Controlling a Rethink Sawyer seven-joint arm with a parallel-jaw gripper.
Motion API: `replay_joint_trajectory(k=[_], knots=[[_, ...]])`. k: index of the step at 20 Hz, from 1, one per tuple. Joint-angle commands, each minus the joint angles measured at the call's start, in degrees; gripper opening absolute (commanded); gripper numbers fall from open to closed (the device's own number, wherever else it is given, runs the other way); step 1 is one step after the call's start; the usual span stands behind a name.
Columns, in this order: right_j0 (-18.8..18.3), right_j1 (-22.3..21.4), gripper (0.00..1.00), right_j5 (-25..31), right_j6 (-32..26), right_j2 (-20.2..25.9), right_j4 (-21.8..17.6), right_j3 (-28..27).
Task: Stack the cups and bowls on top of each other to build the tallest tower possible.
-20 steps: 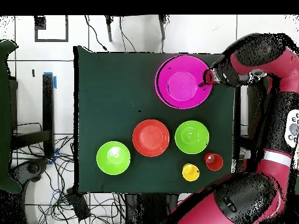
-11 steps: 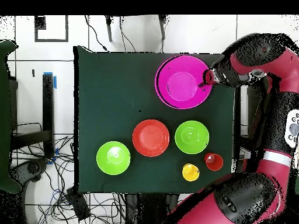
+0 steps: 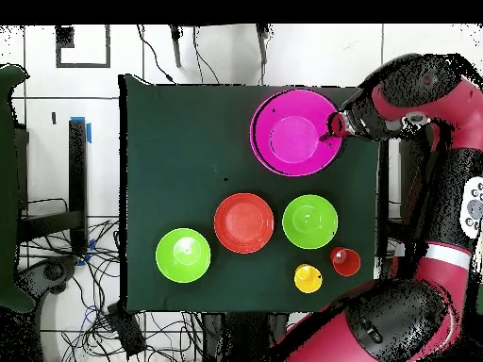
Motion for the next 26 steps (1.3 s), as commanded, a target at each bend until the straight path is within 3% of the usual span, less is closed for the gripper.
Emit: replay_joint_trajectory(k=[1,21,26], knots=[[2.29,-1.01,1.00,-0.89,-15.26,-0.25,-1.76,2.80],[2.90,-0.46,1.00,0.36,-15.33,0.02,-2.49,0.66],[3.27,-0.91,1.00,3.65,-16.64,0.58,-3.27,-1.68]])
